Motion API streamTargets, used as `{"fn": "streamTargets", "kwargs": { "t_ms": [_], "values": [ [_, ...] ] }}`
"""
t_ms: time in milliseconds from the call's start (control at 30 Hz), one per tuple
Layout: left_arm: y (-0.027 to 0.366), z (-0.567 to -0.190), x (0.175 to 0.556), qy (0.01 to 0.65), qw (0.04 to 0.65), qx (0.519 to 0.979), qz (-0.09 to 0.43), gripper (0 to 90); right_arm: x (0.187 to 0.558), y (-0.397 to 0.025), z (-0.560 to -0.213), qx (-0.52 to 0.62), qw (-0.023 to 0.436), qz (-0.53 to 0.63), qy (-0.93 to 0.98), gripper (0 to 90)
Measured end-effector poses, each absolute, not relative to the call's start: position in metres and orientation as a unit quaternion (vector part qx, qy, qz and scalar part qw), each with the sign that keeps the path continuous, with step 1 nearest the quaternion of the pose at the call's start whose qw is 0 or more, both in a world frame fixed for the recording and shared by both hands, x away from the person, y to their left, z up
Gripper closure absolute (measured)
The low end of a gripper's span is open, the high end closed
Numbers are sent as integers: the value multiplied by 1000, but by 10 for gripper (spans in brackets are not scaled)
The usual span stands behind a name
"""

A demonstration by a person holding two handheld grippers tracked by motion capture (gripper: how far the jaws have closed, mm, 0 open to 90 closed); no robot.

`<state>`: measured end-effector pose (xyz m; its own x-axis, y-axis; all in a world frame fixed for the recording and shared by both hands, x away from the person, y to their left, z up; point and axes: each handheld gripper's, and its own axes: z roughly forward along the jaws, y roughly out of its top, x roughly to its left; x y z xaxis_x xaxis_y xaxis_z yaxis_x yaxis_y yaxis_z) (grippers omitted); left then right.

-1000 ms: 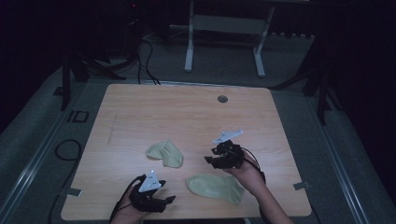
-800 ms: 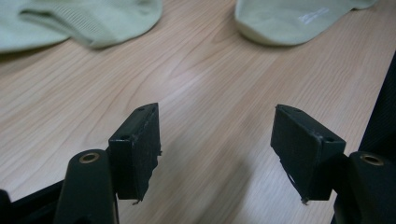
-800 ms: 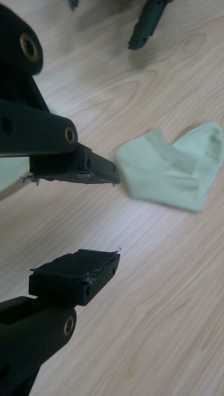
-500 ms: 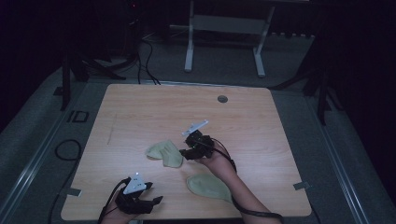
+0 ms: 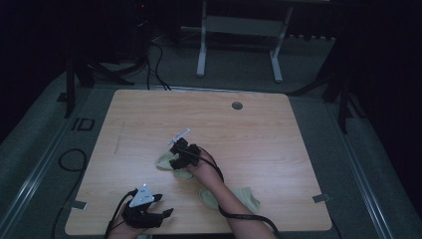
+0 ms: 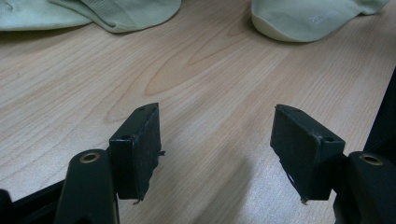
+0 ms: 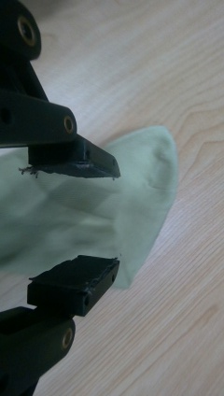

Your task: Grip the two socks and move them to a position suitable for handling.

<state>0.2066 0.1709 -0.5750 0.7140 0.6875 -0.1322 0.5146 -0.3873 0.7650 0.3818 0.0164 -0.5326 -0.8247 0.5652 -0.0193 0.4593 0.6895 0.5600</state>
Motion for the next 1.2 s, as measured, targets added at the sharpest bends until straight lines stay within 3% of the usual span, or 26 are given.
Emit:
{"fn": "streamTargets", "kwargs": {
  "t_ms": [200,333,400,700,1200],
  "values": [
    [171,-576,205,363,416,827,106,329,386,30,-548,269,110,246,925,496],
    [172,-575,203,365,419,824,109,328,383,32,-547,257,115,239,929,729],
    [172,-574,203,365,418,824,110,328,382,33,-546,252,123,233,931,782],
    [172,-576,204,369,419,823,106,328,381,11,-534,281,112,253,919,810],
    [161,-577,206,363,420,826,97,328,377,-57,-480,311,141,281,897,811]
  ]
}}
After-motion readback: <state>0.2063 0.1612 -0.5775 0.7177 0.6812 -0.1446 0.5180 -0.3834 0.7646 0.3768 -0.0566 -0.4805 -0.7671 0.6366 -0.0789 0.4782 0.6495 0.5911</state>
